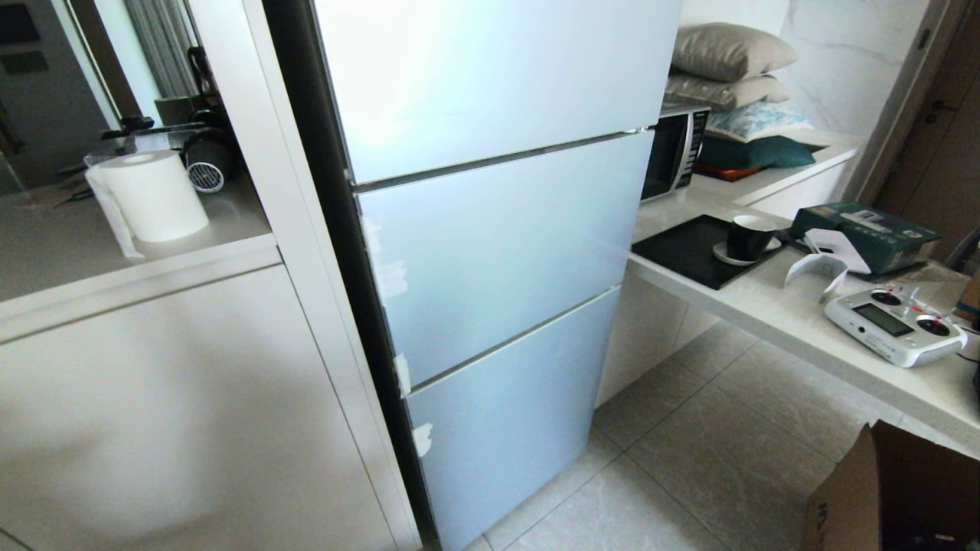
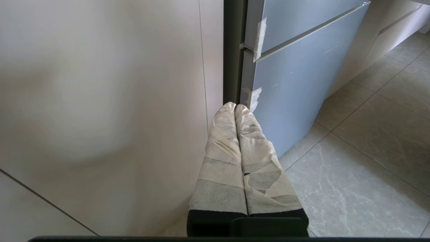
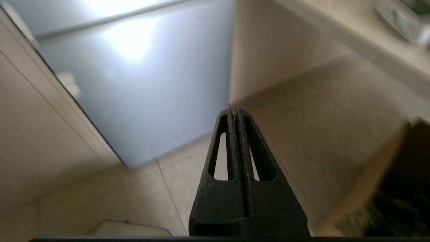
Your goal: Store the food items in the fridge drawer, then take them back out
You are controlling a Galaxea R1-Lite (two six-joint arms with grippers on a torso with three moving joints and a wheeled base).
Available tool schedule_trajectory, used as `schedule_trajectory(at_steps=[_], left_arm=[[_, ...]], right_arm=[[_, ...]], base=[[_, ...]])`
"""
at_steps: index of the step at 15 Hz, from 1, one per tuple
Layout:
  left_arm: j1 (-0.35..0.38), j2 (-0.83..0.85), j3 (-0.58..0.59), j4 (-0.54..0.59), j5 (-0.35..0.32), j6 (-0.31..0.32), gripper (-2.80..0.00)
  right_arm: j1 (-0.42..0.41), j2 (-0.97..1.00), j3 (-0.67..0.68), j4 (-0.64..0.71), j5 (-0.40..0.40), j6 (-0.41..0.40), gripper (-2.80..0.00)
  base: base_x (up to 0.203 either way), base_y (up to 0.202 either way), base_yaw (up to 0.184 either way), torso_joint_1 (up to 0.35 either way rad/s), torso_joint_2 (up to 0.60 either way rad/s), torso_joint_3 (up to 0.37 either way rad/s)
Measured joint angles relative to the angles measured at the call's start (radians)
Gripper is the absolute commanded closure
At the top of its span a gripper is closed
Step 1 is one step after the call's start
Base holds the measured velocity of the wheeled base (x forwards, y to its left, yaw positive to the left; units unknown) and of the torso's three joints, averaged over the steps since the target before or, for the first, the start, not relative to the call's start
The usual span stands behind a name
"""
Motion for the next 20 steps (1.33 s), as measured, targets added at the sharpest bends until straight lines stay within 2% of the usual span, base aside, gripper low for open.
schedule_trajectory(at_steps=[2,6,11,20], left_arm=[[0.0,0.0,0.0,0.0,0.0,0.0,0.0],[0.0,0.0,0.0,0.0,0.0,0.0,0.0],[0.0,0.0,0.0,0.0,0.0,0.0,0.0],[0.0,0.0,0.0,0.0,0.0,0.002,0.0]], right_arm=[[-0.029,-0.155,0.028,0.103,0.003,-0.016,0.0],[-0.054,-0.32,0.053,0.156,-0.032,-0.077,0.0],[-0.057,-0.356,0.056,0.154,-0.04,-0.013,0.0],[-0.057,-0.359,0.057,0.156,-0.04,-0.012,0.0]], base=[[0.0,0.0,0.0,0.0,0.0,0.0],[0.0,0.0,0.0,0.0,0.0,0.0],[0.0,0.0,0.0,0.0,0.0,0.0],[0.0,0.0,0.0,0.0,0.0,0.0]])
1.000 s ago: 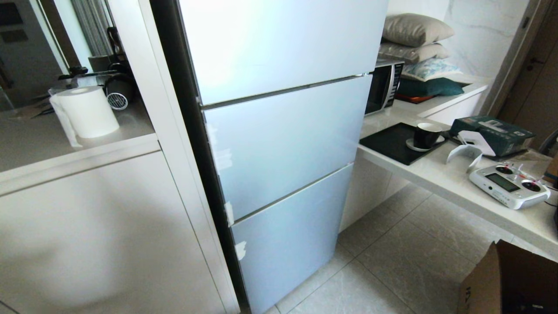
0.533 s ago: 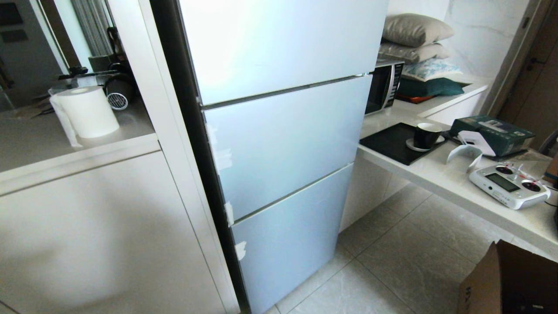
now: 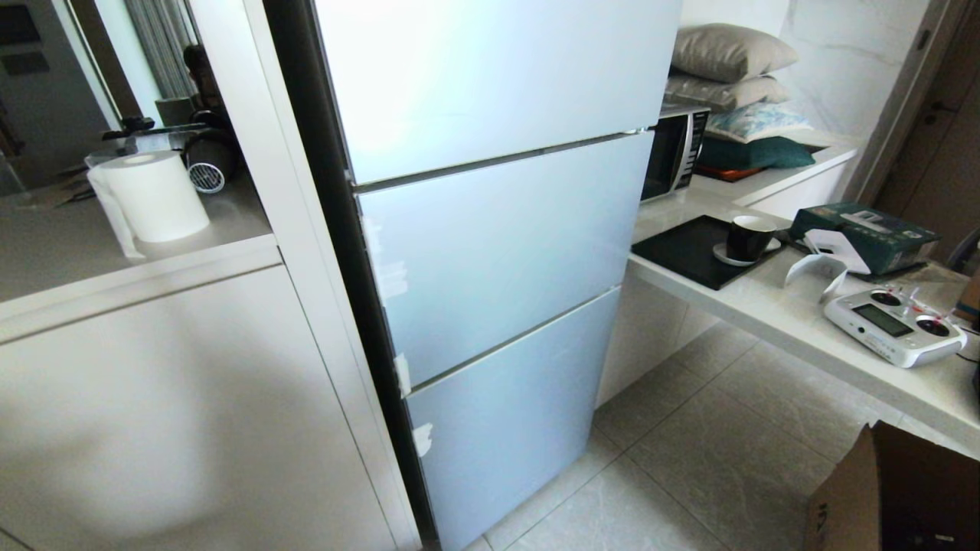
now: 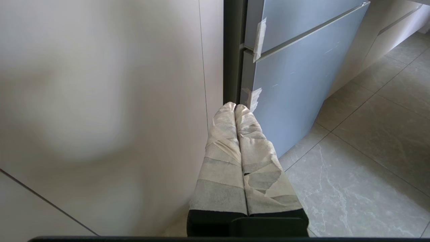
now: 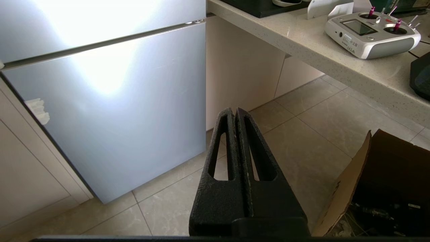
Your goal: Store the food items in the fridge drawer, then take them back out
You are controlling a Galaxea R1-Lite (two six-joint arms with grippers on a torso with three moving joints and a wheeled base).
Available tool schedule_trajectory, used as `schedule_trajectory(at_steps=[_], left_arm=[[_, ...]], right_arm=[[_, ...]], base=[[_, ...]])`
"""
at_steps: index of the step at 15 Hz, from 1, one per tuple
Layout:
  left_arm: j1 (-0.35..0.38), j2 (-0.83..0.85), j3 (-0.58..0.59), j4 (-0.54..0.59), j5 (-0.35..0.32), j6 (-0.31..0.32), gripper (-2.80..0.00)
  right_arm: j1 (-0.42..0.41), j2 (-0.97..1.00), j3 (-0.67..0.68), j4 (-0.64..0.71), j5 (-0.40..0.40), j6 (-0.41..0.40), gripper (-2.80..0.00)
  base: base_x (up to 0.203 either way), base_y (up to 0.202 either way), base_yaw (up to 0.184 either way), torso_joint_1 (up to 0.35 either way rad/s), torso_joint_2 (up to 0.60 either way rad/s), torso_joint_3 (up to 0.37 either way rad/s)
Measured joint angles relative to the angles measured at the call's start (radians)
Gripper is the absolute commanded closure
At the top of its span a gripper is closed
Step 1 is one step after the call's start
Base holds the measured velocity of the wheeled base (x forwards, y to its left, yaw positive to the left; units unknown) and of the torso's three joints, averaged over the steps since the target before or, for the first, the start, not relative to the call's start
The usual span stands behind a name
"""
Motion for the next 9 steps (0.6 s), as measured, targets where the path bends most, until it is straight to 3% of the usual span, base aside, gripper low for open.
schedule_trajectory(at_steps=[9], left_arm=[[0.0,0.0,0.0,0.0,0.0,-0.001,0.0]], right_arm=[[0.0,0.0,0.0,0.001,0.0,0.0,0.0]], base=[[0.0,0.0,0.0,0.0,0.0,0.0]])
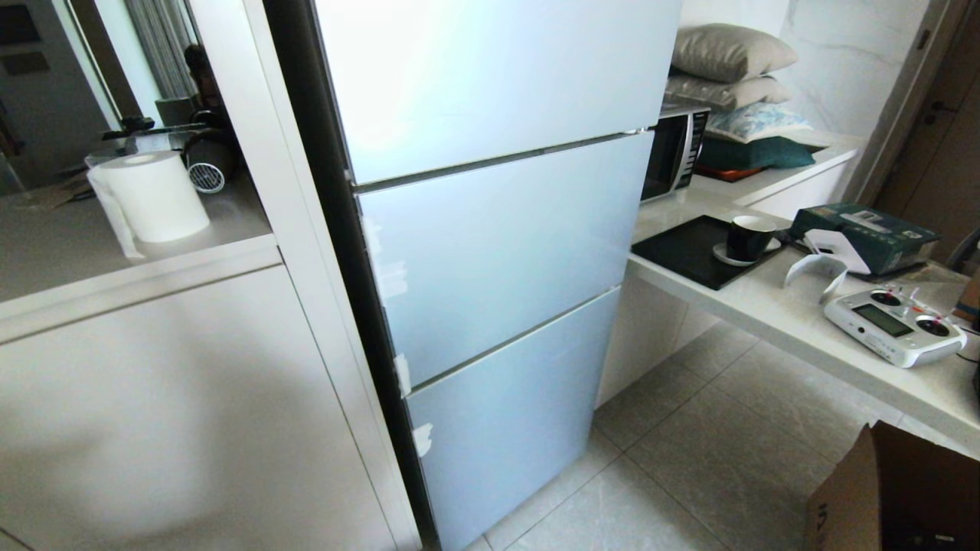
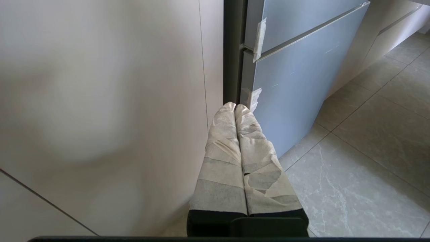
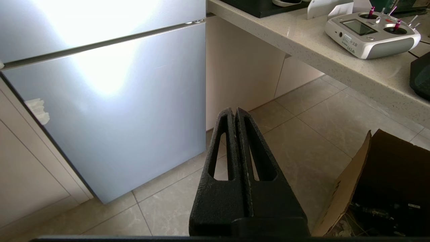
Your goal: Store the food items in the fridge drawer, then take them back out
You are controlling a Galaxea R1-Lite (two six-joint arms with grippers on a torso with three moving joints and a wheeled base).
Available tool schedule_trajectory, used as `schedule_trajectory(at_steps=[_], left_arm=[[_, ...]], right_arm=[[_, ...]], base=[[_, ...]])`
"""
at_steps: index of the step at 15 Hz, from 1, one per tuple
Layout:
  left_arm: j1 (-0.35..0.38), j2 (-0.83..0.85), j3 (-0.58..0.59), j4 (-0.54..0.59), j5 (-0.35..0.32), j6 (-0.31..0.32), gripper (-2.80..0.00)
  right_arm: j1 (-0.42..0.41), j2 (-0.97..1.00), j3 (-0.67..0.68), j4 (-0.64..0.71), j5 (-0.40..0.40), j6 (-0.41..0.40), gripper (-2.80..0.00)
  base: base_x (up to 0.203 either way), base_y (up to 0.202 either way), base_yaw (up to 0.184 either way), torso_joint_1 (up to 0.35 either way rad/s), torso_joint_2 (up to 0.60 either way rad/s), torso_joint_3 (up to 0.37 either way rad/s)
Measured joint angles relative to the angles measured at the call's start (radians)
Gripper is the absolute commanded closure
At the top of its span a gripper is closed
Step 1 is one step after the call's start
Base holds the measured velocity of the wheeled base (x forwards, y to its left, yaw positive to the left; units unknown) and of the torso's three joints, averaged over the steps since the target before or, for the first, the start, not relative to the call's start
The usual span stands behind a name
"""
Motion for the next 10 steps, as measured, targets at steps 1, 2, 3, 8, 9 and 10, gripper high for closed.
schedule_trajectory(at_steps=[1,2,3,8,9,10], left_arm=[[0.0,0.0,0.0,0.0,0.0,-0.003,0.0],[0.0,0.0,0.0,0.0,0.0,-0.006,0.0],[0.0,0.0,0.0,-0.002,0.0,-0.007,0.0],[0.0,0.0,0.001,-0.004,0.0,-0.006,0.0],[0.0,0.0,0.001,-0.005,0.001,-0.007,0.0],[0.0,0.0,0.001,-0.007,0.001,-0.008,0.0]], right_arm=[[0.0,0.0,0.0,0.0,0.0,0.0,0.0],[0.0,0.0,0.0,0.0,0.0,0.0,0.0],[0.0,0.0,0.0,0.0,0.0,0.0,0.0],[0.0,0.0,0.0,0.0,0.001,0.0,0.0],[0.0,0.0,0.0,0.0,0.0,0.0,0.0],[0.0,0.0,0.0,0.0,0.0,0.0,0.0]], base=[[0.0,0.0,0.0,0.0,0.0,0.0],[0.0,0.0,0.0,0.0,0.0,0.0],[0.0,0.0,0.0,0.0,0.0,0.0],[0.0,0.0,0.0,0.0,0.0,0.0],[0.0,0.0,0.0,0.0,0.0,0.0],[0.0,0.0,0.0,0.0,0.0,0.0]])
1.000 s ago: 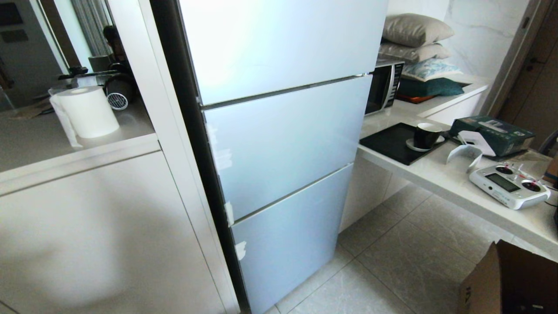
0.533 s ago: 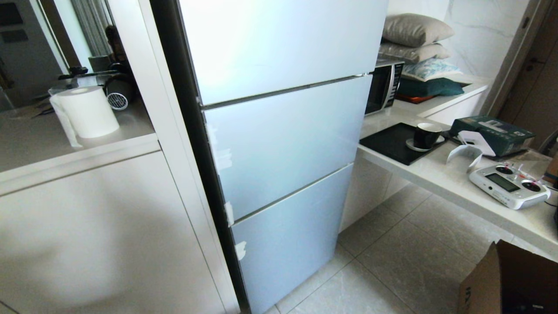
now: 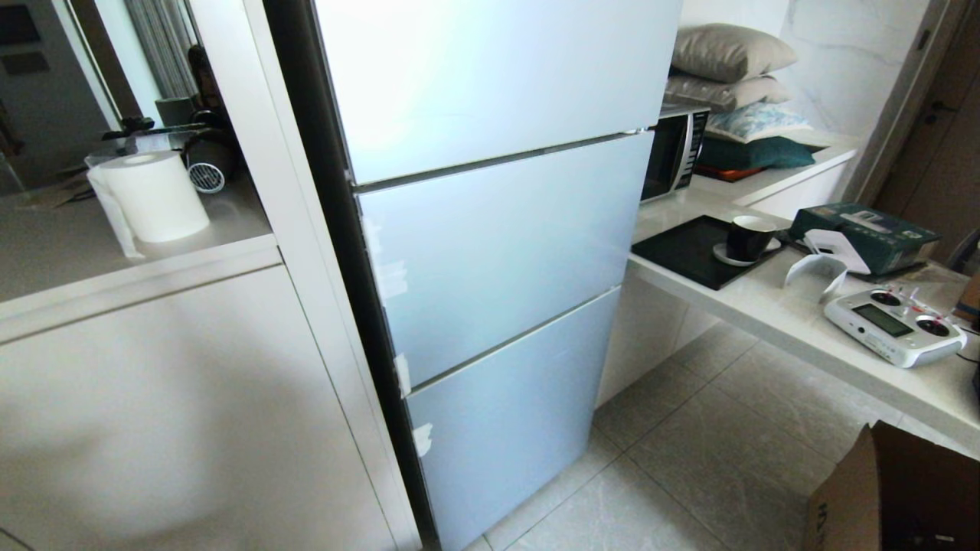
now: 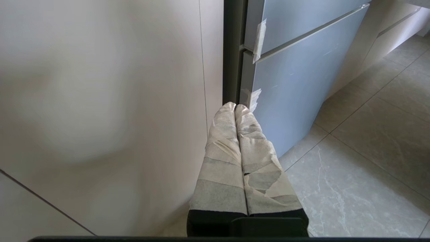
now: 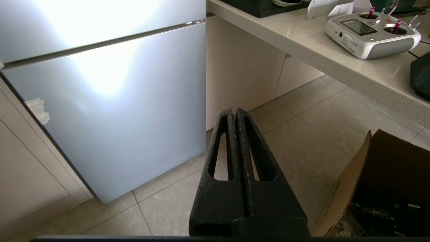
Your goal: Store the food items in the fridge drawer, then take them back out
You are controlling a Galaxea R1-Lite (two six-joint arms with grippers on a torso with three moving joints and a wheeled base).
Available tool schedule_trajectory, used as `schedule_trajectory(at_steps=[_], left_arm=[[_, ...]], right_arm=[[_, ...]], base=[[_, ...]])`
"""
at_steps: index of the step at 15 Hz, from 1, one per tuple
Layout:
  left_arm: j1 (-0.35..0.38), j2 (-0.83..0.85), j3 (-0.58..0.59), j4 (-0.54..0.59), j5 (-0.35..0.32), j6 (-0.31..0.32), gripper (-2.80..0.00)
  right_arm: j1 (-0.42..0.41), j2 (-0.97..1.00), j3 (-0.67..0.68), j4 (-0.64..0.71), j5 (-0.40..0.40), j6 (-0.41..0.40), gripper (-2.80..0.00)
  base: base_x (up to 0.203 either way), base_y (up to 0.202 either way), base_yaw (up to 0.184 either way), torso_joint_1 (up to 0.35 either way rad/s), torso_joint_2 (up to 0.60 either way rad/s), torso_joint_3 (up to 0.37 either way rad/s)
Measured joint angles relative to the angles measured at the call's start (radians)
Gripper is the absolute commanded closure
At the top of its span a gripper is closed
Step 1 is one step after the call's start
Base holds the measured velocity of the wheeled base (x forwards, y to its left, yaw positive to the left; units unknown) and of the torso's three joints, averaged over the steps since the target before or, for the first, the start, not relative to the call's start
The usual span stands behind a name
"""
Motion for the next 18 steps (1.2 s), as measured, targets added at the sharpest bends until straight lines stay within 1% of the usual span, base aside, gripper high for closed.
schedule_trajectory(at_steps=[3,6,8,9,10,13,16,18], left_arm=[[0.0,0.0,-0.006,-0.005,-0.002,-0.003,0.0],[0.0,0.011,-0.08,-0.012,-0.028,-0.023,0.0],[0.0,0.045,-0.106,-0.022,-0.031,-0.063,0.0],[-0.001,0.074,-0.122,-0.031,-0.034,-0.105,0.0],[-0.002,0.111,-0.139,-0.044,-0.043,-0.165,0.0],[-0.008,0.25,-0.178,-0.1,-0.087,-0.381,0.0],[-0.011,0.428,-0.199,-0.204,-0.146,-0.614,0.0],[-0.011,0.547,-0.205,-0.299,-0.172,-0.735,0.0]], right_arm=[[0.0,0.0,0.0,0.0,0.0,0.0,0.0],[0.0,0.0,0.0,0.0,0.0,0.0,0.0],[0.0,0.0,0.0,0.0,0.0,0.0,0.0],[0.0,0.0,0.0,0.0,0.0,0.0,0.0],[0.0,0.0,0.0,0.0,0.0,0.0,0.0],[0.0,0.0,0.0,0.0,0.0,0.0,0.0],[0.0,0.0,0.0,0.0,0.0,0.0,0.0],[0.0,0.0,0.0,0.0,0.0,0.0,0.0]], base=[[0.0,0.0,0.0,0.0,0.0,0.0],[0.0,0.0,0.0,0.0,0.0,0.0],[0.0,0.0,0.0,0.0,0.0,0.0],[0.0,0.0,0.0,0.0,0.0,0.0],[0.0,0.0,0.0,0.0,0.0,0.0],[0.0,0.0,0.0,0.0,0.0,0.0],[0.0,0.0,0.0,0.0,0.0,0.0],[0.0,0.0,0.0,0.0,0.0,0.0]])
